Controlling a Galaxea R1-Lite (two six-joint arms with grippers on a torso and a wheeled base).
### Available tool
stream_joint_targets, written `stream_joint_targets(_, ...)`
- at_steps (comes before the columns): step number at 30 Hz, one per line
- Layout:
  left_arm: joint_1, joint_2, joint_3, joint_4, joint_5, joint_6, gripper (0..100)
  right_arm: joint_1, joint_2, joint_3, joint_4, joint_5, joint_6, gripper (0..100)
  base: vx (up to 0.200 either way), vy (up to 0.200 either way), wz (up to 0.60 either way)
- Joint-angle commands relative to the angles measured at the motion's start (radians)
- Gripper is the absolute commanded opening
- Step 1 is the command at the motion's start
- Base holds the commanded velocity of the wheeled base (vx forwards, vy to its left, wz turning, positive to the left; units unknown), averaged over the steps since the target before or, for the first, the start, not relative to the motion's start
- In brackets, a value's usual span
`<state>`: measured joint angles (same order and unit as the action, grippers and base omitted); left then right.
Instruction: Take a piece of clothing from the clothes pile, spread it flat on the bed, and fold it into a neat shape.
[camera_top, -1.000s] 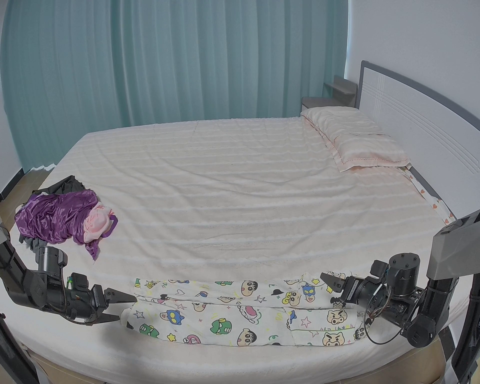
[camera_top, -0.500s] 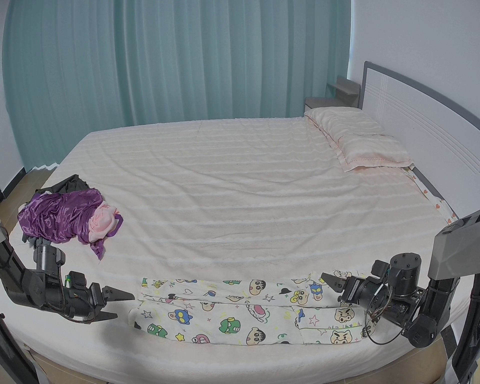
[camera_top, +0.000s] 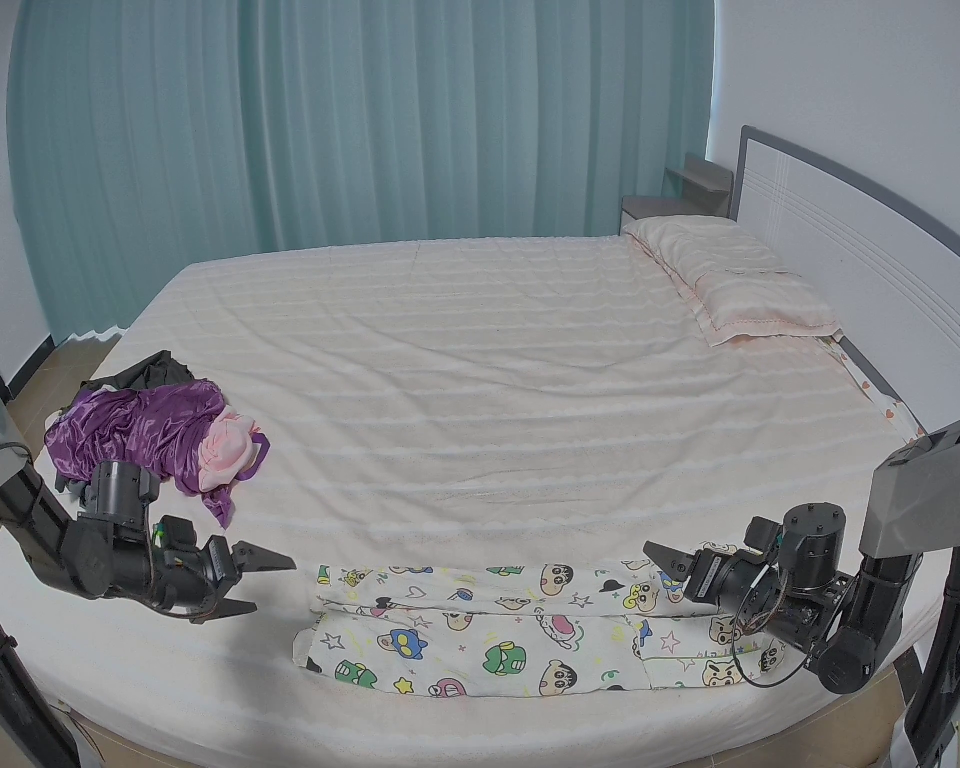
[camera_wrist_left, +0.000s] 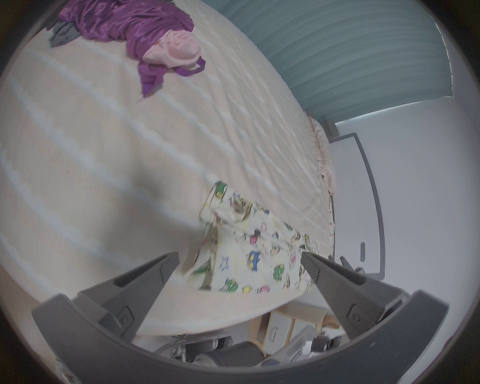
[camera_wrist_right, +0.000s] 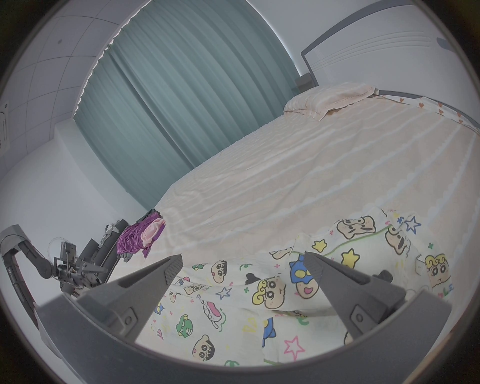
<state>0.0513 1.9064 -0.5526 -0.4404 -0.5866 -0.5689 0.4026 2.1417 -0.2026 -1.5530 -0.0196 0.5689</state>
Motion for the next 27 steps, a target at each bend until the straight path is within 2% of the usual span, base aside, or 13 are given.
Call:
stream_joint_targets(1, -0.156, 0.108, -0.156, 0.000, 0.154, -0.069, 100, 0.004, -0.002, 0.002, -0.010, 0.003, 0.005, 100, 0.000, 0.000, 0.00)
stream_joint_targets(4, -0.189, 0.168, -0.211, 0.008, 0.171, -0.072, 100, 0.004, -0.002, 0.009, -0.009, 0.003, 0.017, 100, 0.000, 0.000, 0.00)
stream_joint_targets(12, -0.249, 0.272, -0.247, -0.003, 0.237, -0.042, 100, 0.001, 0.000, 0.011, -0.009, 0.007, 0.023, 100, 0.000, 0.000, 0.00)
stream_joint_targets(22, -0.258, 0.286, -0.257, -0.001, 0.277, -0.023, 100, 0.002, 0.003, 0.011, -0.010, 0.009, 0.025, 100, 0.000, 0.000, 0.00)
stream_joint_targets(27, -0.260, 0.306, -0.254, -0.001, 0.312, 0.020, 100, 0.004, 0.006, 0.011, -0.010, 0.009, 0.025, 100, 0.000, 0.000, 0.00)
